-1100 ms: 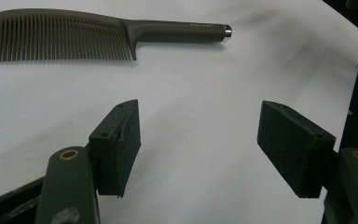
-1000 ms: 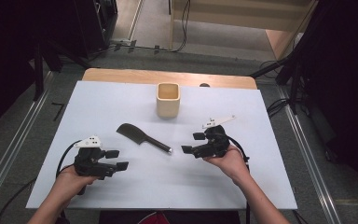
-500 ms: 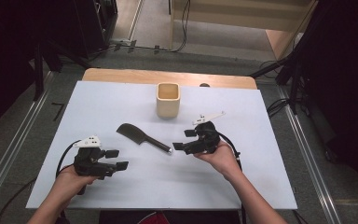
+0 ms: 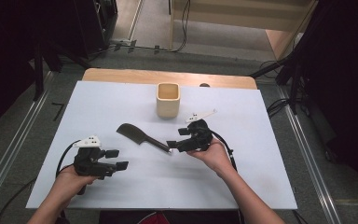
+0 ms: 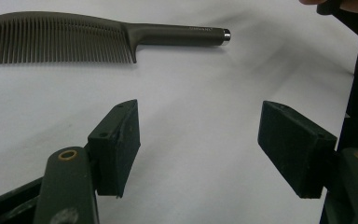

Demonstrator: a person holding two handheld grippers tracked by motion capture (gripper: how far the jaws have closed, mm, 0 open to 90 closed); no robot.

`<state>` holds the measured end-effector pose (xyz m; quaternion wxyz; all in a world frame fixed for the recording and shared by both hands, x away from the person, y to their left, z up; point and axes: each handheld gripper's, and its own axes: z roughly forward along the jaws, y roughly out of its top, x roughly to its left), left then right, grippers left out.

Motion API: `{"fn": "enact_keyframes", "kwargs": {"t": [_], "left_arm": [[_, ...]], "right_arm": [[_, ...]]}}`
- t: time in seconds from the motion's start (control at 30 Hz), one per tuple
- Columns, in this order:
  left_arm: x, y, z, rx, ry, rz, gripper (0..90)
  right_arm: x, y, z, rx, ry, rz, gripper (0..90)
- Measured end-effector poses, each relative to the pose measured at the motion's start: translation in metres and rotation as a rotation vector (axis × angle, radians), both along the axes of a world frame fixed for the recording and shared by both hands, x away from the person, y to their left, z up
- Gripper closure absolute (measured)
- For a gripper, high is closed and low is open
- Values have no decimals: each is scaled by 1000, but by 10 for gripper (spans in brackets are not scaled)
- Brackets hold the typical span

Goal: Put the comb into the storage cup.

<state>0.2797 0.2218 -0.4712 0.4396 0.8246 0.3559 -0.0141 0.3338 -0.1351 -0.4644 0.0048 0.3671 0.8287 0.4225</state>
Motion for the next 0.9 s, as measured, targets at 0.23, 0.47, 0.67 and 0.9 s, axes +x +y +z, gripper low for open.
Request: {"fn": "enact_keyframes", "kwargs": {"t": [0.23,0.47,0.67,0.9], "left_arm": [[1,1,0,-1,12,4,307],[1,1,0,-3,11,3,307],[1,1,0,-2,10,1,307],[1,1,0,-4,11,1,308]], "right_arm": [[4,10,-2,-9,-7,12,215],[9,18,-2,-11,-17,26,218],[13,27,-3,-19,-21,35,220],[14,28,-5,-27,-14,33,221]]}}
